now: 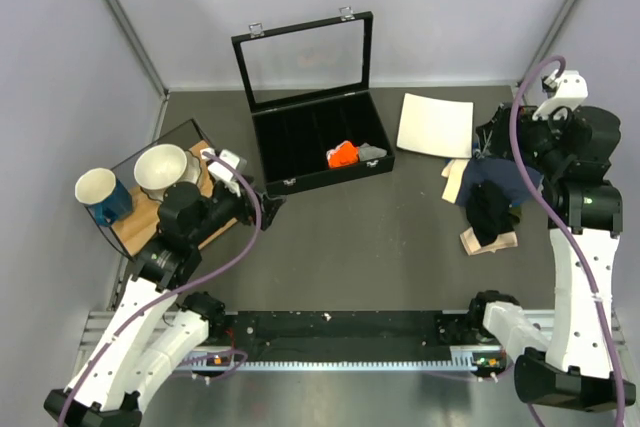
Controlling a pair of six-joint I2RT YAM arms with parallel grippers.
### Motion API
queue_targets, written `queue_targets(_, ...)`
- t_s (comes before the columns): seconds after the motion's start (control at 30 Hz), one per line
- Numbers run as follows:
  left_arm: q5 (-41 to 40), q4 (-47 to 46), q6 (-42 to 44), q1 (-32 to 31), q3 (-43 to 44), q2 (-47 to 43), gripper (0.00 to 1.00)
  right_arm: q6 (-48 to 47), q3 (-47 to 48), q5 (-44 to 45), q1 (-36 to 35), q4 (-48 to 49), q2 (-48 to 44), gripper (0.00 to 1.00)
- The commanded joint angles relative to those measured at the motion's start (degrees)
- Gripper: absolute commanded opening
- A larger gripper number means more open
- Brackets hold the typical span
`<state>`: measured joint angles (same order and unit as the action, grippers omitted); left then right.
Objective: Roll the underwear
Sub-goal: Roll the underwear to the center of the board.
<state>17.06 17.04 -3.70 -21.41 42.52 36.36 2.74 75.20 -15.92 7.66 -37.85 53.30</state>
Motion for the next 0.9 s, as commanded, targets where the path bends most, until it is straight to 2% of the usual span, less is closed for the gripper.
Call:
queue_targets(0.0,0.25,-1.92,1.16,0.05,-2.0,-2.08,0.99,-0.81,-1.02,-1.56,2.53,0.93,-0.39,0.99)
queue_targets(0.07,0.69,-2.01,1.07,0.05,-1.83,-2.08,0.99,-1.59,-1.28,-2.27,3.15,0.93,-0.3,0.99)
queue_targets(0.13,1.22,-1.92,0.89,0.05,-1.83,-1.91,0.99,-2.39,-1.98,-7.26,4.03,0.84,-0.39,0.99)
queue_targets(0.17,1.48,-1.83,0.81,0.05,-1.74,-1.91,0.99,-5.96,-2.33,-9.54,4.29,0.76,-0.39,0.99)
queue_targets(0.27,2.54,-2.09,0.19,0.05,-1.83,-1.64,0.99,-14.82,-4.26,-29.44,5.26,-1.35,-0.21,0.99)
queue_targets(0.37,2.63,-2.1,-0.16,0.05,-1.83,-0.94,0.99,-24.07,-6.81,-37.41,5.43,-4.78,0.31,0.99)
queue_targets(0.57,-1.49,-1.04,0.45,0.05,-1.92,-0.5,0.99,-28.31,-9.1,-27.51,5.43,-5.05,4.7,0.99)
queue_targets(0.73,-3.09,-0.08,0.8,0.05,-1.66,1.17,0.99,-33.74,-11.03,-25.13,5.26,-5.48,10.5,0.99)
queue_targets(0.83,-2.38,0.1,0.89,0.14,-1.48,2.05,0.99,-36.57,-12.44,-15.75,3.42,-4.78,14.45,0.95)
queue_targets(0.87,-2.29,0.01,0.89,0.14,-1.48,2.48,0.99,-36.75,-12.79,-9.28,2.11,-3.91,17.34,0.93)
